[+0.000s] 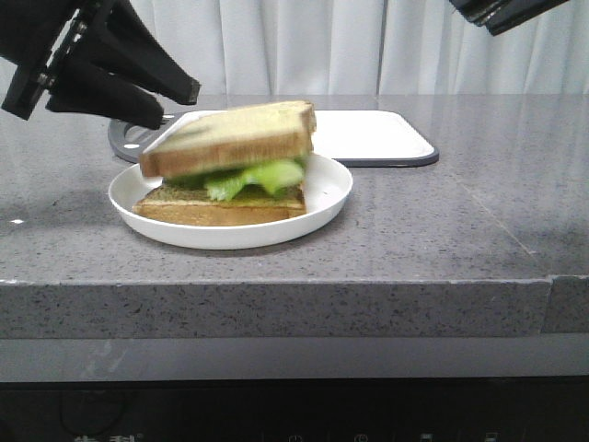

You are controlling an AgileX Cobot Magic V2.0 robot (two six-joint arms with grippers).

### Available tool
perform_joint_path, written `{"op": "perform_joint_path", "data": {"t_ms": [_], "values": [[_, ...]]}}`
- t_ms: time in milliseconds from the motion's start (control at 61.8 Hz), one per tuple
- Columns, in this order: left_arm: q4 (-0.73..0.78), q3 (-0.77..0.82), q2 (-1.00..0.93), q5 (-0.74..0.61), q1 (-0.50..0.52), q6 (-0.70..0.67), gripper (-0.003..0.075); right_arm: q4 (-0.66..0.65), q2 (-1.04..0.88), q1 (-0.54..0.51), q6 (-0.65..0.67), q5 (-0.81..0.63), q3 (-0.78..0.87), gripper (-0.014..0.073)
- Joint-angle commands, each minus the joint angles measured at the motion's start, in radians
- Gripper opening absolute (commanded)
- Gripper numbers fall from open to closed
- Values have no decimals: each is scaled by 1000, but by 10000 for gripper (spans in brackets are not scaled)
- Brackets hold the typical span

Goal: Left arm grabs bread, right arm adds lettuce

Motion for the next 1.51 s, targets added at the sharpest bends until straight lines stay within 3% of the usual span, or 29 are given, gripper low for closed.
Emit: {"op": "perform_joint_path", "data": {"t_ms": [0,129,259,486,664,971,1311,1376,1489], "values": [[-21,-29,-39,13,5,-8,464,16,-22,1,-1,-36,-23,343],[58,-29,-79,11,5,-44,461,-42,-24,1,20,-26,-30,343],[262,-61,-161,11,5,-164,461,-177,-46,1,117,0,-53,343],[668,-89,-356,13,5,-441,461,-554,-133,1,455,60,-78,343],[883,-77,-509,15,5,-625,461,-693,-224,1,659,87,-56,343],[1042,80,-733,-42,5,-771,461,-711,-390,1,723,49,53,343],[1073,238,-884,-132,5,-774,453,-732,-549,1,721,39,154,343],[1073,247,-884,-142,5,-774,422,-738,-559,1,721,38,157,342],[1073,261,-884,-176,5,-774,300,-741,-563,1,721,37,157,305]]}}
